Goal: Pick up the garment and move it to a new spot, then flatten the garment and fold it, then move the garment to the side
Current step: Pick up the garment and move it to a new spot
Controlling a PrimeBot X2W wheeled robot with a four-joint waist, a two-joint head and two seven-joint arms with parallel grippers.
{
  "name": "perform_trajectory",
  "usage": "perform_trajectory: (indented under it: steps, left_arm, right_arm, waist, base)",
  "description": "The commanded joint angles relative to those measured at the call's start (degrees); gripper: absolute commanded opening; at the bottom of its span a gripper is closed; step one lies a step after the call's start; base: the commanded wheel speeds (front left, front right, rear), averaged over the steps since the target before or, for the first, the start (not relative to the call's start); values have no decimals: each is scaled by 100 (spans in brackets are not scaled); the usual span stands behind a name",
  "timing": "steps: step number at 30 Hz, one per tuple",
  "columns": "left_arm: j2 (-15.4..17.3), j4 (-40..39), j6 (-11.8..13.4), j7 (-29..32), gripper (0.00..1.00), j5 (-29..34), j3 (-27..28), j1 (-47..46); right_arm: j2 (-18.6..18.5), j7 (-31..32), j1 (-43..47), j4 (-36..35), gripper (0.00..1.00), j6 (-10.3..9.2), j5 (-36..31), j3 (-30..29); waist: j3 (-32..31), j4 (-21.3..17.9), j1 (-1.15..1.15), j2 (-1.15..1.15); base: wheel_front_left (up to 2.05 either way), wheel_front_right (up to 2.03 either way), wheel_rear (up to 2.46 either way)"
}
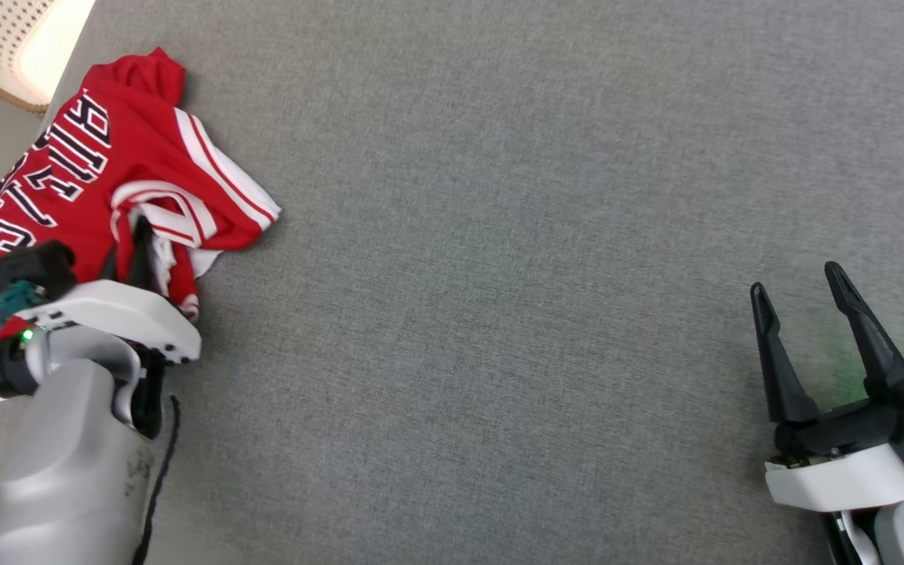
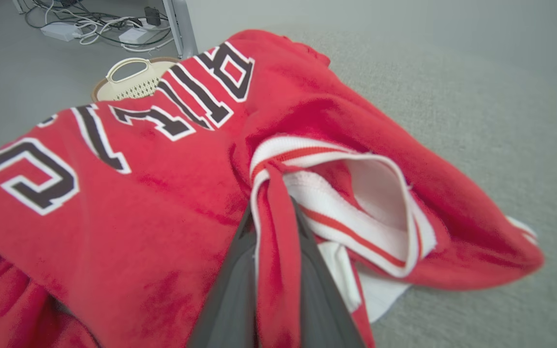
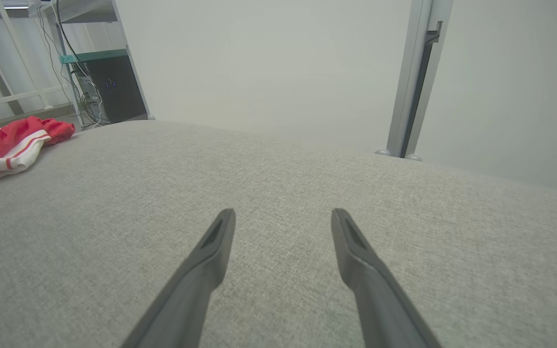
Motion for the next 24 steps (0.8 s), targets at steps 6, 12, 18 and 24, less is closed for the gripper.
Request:
perform_trajectory:
  steps: [6,12,18,24]
  left_arm:
    - [185,-891,-276,-182,0,-397,323,-49]
    - [354,-2151,-335,-79,0,-810,237,253]
    - [525,-4058,-343,825,0,-1511,58,707]
    - [451,-5440,-24,1858,0,-2013,-19,762]
  right_arm:
    - [371,-7,-74,168,100,-13,97,102]
    - [619,-6,66,289,100,-13,160,106]
    - [860,-6,223,384,100,-13,158,-80]
    - [991,-6,397,387,100,-13,128,-124]
  waist:
    - [-693,-427,0,0]
    - [-1318,-809,0,0]
    - [-1993,-1478,0,0]
    - [-2353,-2250,0,0]
  base:
    - [0,0,0]
    - [0,0,0]
    - [0,0,0]
    - [0,0,0]
